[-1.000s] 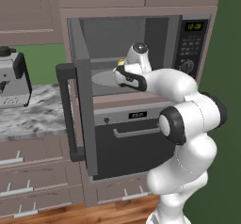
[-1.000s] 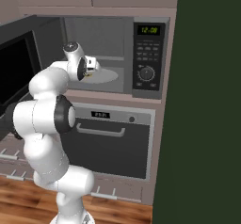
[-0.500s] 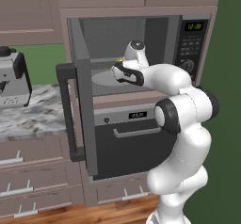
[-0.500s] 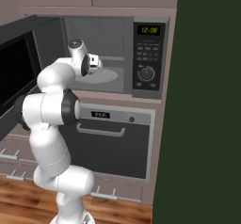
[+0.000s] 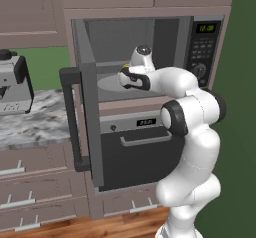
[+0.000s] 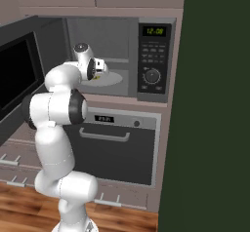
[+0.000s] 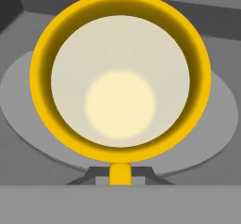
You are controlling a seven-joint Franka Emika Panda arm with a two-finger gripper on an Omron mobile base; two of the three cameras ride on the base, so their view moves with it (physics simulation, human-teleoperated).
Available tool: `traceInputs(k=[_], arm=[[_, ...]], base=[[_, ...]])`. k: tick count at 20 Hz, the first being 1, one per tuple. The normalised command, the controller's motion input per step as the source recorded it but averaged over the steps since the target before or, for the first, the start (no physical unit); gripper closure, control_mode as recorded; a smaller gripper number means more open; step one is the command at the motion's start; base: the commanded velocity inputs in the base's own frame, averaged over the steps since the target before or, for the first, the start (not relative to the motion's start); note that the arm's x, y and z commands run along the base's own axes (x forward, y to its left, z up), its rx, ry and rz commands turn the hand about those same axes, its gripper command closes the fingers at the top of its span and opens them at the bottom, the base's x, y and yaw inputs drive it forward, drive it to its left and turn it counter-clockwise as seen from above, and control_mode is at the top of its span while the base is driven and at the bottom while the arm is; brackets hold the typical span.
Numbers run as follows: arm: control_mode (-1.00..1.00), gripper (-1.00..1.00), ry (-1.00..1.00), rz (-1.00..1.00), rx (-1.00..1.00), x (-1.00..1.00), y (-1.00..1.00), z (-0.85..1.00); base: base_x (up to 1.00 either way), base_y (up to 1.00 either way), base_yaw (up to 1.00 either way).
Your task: Pick the mug from the counter and place it inside the microwave. Then close the microwave.
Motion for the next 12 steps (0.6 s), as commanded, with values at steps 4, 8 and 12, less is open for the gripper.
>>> traceInputs(k=[4, 8, 12], arm=[[-1.00, 1.00, 0.00, 0.00, 0.00, 0.19, 0.00, -0.24], [-1.00, 1.00, 0.00, 0.00, 0.00, 0.16, 0.00, -0.07], [-1.00, 1.00, 0.00, 0.00, 0.00, 0.16, 0.00, -0.07]], base=[[0.00, 0.00, 0.00], [0.00, 0.00, 0.00], [0.00, 0.00, 0.00]])
